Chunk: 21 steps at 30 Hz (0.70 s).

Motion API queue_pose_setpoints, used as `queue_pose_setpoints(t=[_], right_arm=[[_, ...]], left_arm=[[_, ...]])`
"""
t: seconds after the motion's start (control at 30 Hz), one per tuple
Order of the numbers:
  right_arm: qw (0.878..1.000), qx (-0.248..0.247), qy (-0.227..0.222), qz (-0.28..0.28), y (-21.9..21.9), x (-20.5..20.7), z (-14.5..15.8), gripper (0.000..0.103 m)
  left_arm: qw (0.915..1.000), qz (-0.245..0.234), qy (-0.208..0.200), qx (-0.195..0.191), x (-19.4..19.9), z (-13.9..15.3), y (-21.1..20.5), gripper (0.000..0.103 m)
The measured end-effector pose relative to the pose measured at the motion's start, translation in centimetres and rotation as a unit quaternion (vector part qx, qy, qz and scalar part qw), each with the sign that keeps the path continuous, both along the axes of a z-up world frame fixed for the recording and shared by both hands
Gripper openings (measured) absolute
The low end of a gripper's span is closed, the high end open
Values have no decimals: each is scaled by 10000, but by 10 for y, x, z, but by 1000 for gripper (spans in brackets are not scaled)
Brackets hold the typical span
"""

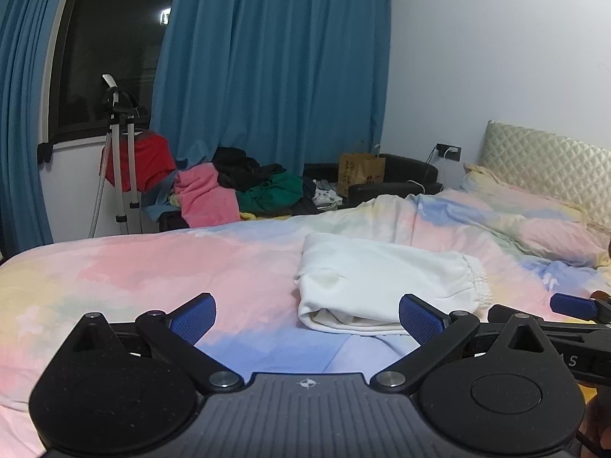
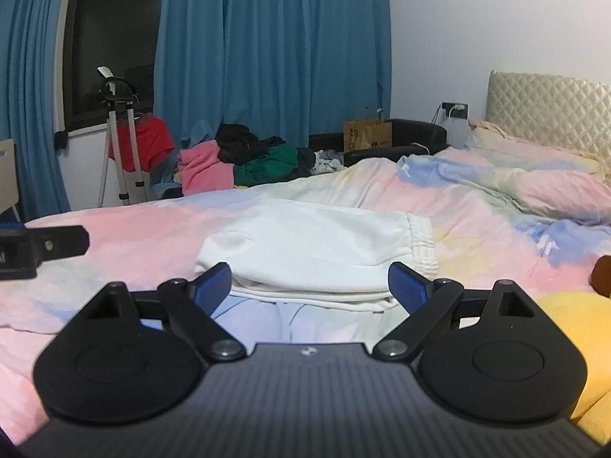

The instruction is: Fold clothes

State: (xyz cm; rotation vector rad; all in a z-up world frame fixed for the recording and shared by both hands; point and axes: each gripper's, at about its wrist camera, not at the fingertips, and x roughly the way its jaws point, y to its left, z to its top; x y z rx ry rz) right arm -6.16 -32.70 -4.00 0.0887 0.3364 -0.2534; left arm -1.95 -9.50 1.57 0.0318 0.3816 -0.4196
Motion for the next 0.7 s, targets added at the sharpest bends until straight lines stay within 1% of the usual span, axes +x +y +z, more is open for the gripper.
queue_pose_setpoints(t=[0.23,0.7], right_arm=[[9998,187,72,-31,-6,-1,-2,91],[9997,187,162,-46,-3,-1,-2,91]], left_arm=[[10000,41,48,36,0,-1,-1,103],[9997,149,58,202,-2,-6,-6,103]])
